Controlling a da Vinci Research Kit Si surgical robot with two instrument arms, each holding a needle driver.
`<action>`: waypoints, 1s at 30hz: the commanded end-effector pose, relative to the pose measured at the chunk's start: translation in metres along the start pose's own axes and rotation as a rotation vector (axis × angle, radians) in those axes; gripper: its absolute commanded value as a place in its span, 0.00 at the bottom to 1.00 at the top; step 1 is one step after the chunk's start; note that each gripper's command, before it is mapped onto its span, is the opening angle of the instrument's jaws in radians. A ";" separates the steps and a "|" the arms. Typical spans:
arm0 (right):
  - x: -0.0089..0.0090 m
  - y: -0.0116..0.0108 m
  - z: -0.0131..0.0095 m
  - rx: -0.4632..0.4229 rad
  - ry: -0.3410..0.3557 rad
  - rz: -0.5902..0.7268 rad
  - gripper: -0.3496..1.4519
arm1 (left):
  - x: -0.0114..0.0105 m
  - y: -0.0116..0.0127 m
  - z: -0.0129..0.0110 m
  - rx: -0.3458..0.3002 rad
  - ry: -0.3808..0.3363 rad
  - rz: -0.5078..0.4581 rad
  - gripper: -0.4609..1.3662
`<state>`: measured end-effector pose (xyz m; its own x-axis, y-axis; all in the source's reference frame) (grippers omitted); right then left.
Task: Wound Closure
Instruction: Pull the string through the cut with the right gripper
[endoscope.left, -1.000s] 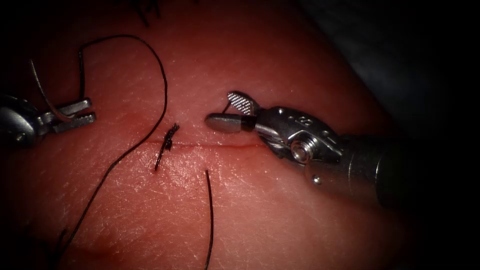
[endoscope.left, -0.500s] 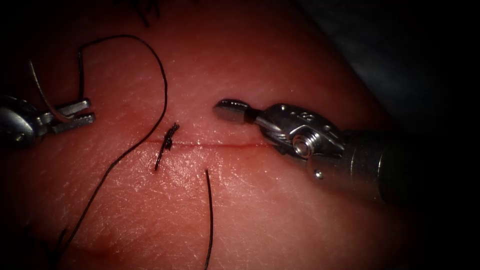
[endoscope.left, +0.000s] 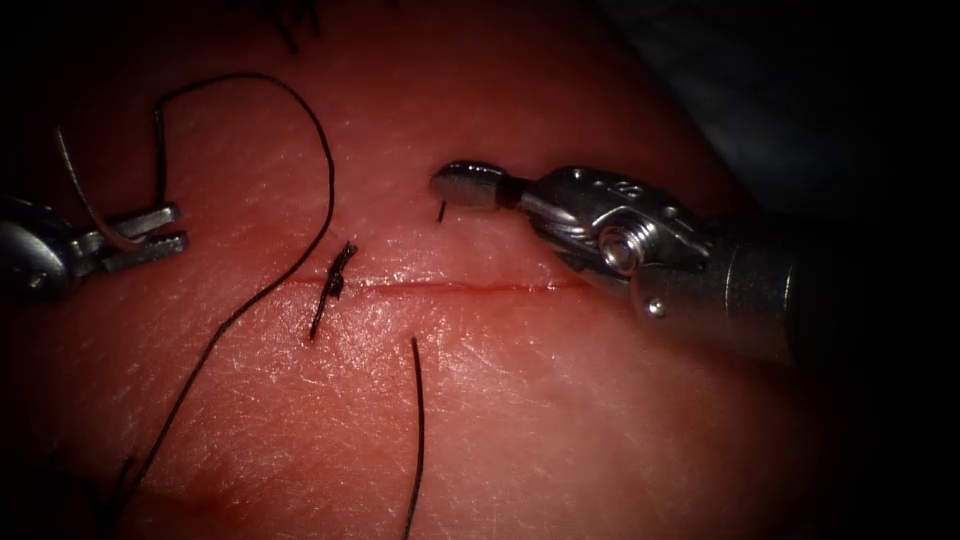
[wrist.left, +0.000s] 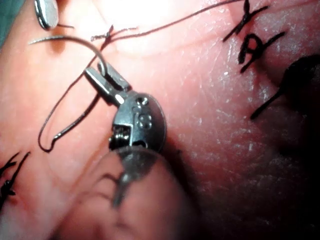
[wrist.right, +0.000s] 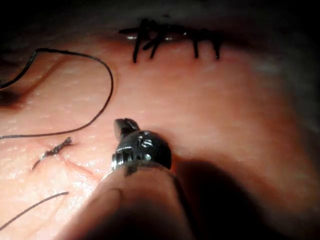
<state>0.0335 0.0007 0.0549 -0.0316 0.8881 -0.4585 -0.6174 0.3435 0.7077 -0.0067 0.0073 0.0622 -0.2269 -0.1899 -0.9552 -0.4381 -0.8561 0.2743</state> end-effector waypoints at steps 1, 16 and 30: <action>0.0001 0.0000 0.0000 -0.006 -0.002 -0.009 0.00 | 0.0000 0.0000 0.0000 -0.003 0.000 0.000 0.06; 0.0033 -0.0008 -0.0005 -0.006 -0.022 -0.034 0.00 | 0.0000 0.0002 -0.0001 -0.003 0.000 0.002 0.06; 0.0042 -0.0016 -0.0012 -0.004 -0.030 -0.032 0.00 | -0.0001 0.0003 0.0000 -0.003 0.001 0.003 0.06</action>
<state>0.0335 0.0036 0.0510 0.0122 0.8838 -0.4677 -0.6164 0.3749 0.6924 -0.0068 0.0071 0.0625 -0.2273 -0.1927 -0.9546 -0.4377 -0.8554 0.2770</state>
